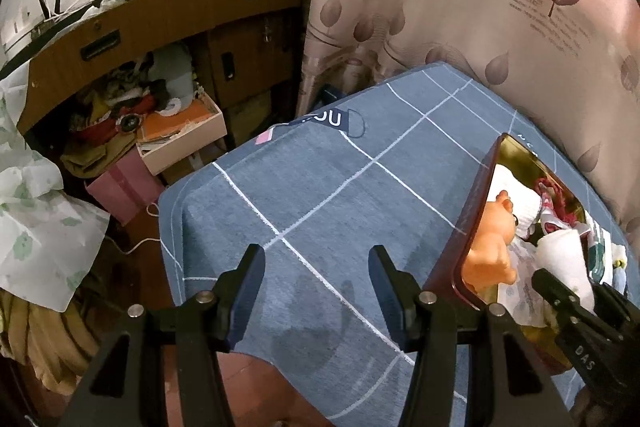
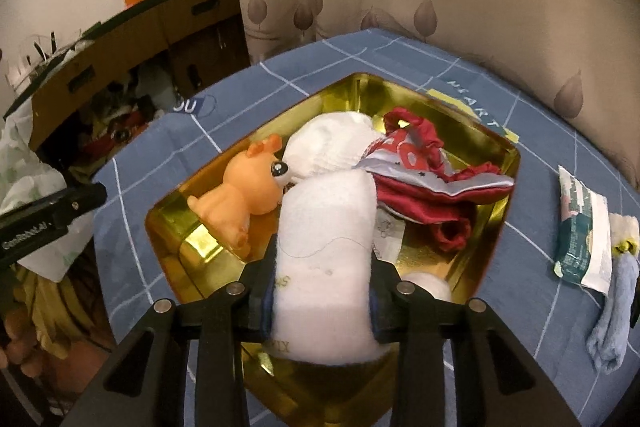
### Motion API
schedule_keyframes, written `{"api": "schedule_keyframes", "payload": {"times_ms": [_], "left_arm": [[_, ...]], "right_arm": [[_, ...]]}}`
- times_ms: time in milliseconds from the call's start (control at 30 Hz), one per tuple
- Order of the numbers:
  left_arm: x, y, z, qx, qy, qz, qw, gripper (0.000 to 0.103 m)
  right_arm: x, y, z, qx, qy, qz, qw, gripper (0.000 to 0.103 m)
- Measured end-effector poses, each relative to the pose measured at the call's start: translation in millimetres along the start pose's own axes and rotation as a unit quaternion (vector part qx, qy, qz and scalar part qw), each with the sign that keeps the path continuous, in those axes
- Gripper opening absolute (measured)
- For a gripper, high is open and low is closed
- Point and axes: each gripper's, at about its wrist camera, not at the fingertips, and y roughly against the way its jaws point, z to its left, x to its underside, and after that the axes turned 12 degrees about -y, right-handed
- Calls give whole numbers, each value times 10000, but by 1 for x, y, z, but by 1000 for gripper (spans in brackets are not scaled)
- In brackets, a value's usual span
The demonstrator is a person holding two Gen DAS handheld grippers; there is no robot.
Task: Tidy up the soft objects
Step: 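Carry the white folded cloth into the tin and open the right gripper, then move the right gripper to the black hair clip and grasp it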
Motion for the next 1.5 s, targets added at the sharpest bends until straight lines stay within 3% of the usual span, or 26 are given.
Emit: {"api": "schedule_keyframes", "payload": {"times_ms": [133,400,600,733,1033,1233,1500], "left_arm": [[1,0,-2,-15,-51,-16,10000,55],[2,0,-5,-10,-94,8,10000,55],[2,2,-12,42,-225,-43,9997,55],[2,3,-16,39,-292,-74,9995,55],[3,2,-21,49,-386,-56,9992,55],[4,0,-25,0,-430,-33,9991,55],[5,-2,-31,-53,-566,-86,9983,55]], "right_arm": [[0,-3,-1,25,8,53,10000,40],[0,15,2,70,114,-224,9997,71],[1,49,-5,-74,-40,-532,9986,73],[5,71,-23,55,-167,-760,9970,73],[20,95,-129,870,-1068,-873,9866,73],[31,115,-212,1608,-1640,-991,9682,73],[47,118,-289,2101,-2248,-891,9473,73]]}}
